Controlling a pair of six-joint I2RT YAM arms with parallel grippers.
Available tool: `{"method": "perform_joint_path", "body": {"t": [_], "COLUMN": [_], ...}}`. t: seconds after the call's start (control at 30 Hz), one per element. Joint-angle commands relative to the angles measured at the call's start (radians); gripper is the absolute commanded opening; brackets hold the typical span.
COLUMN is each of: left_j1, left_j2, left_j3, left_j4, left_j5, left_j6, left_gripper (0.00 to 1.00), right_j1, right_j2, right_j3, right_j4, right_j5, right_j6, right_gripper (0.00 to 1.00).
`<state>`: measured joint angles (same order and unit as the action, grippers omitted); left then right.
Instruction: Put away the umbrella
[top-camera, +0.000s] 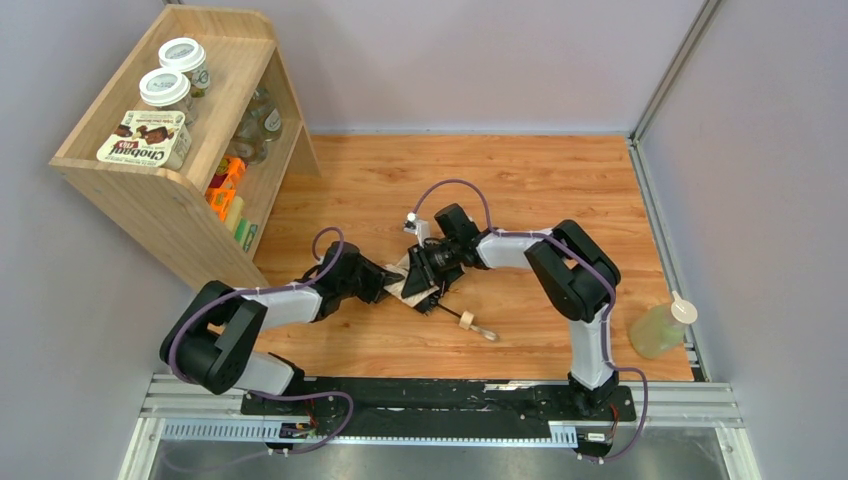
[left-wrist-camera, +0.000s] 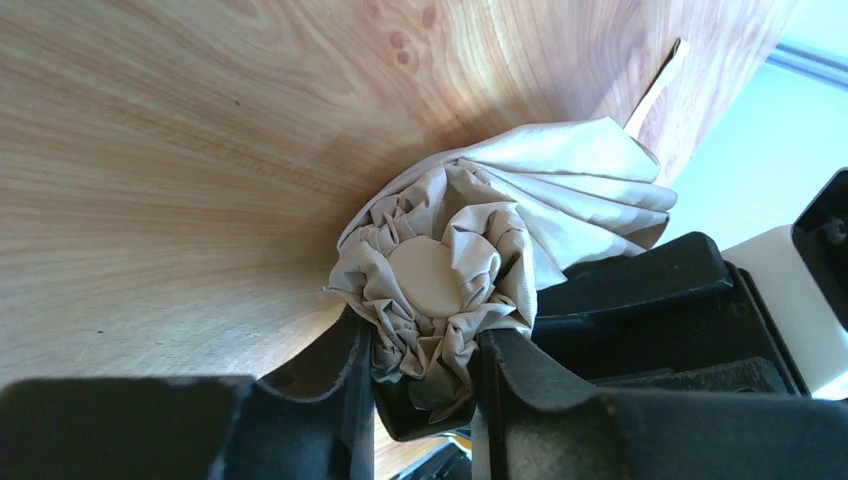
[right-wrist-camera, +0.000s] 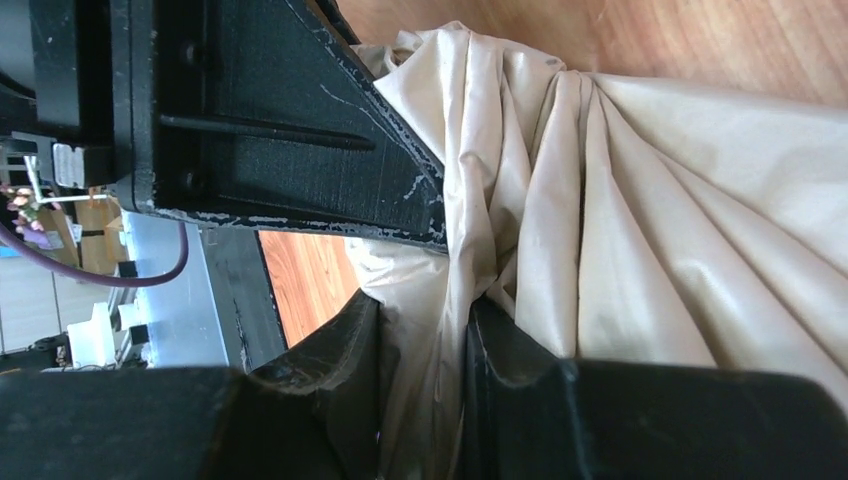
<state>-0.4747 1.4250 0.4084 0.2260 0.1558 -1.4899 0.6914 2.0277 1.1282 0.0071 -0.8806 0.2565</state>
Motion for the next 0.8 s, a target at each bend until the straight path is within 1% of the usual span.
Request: {"method": "perform_joint_path", "body": {"t": [0.0,0.1,0.17,0.2,0.33,0.37,0.47,0.53,0.6,0.67,0.77], "left_j1": [-0.002,-0.001,-0.002,-0.002,-0.005,-0.005,-0.005,-0.007,-0.005,-0.005,-0.008], "left_j2": [0.083,0.063,0.055,0.058,0.087,0.1,0.11,0.112,0.115,0.117,0.124], "left_j3": [-0.057,-0.03,-0.005,0.007,0.082,0.102,0.112,0.115,0.122,0.13,0.142], "left_j4": [-0.315,-0.376,-0.434,-0.45,-0.597,-0.635,-0.657,-0.674,-0.682,-0.694,-0.712], "left_j5": [-0.13,-0.105,-0.088,-0.084,-0.061,-0.053,-0.032,-0.025,-0.016,-0.007,-0.004], "left_j6": [0.111,0.115,0.115,0.115,0.12,0.118,0.105,0.096,0.091,0.088,0.086], "left_gripper": [0.0,0.0,0.0,0.0,0.0,0.0,0.0,0.0,0.0,0.0,0.0], "right_j1": [0.043,0.063,0.092,0.108,0.196,0.235,0.344,0.419,0.468,0.502,0.526], "right_j2": [-0.042,-0.142,-0.223,-0.269,-0.418,-0.443,-0.474,-0.459,-0.436,-0.402,-0.333], "right_j3": [-0.018,0.022,0.036,0.027,-0.059,-0.082,-0.146,-0.154,-0.156,-0.154,-0.125], "right_j4": [-0.346,-0.409,-0.432,-0.418,-0.305,-0.279,-0.19,-0.148,-0.112,-0.067,-0.045], "right_j5": [0.103,0.247,0.381,0.443,0.676,0.76,0.986,1.06,1.141,1.242,1.353], "right_j6": [-0.031,-0.057,-0.08,-0.086,-0.137,-0.164,-0.235,-0.296,-0.338,-0.358,-0.379], "right_gripper": [0.16,0.48,0.63,0.69,0.78,0.79,0.82,0.82,0.82,0.82,0.8]}}
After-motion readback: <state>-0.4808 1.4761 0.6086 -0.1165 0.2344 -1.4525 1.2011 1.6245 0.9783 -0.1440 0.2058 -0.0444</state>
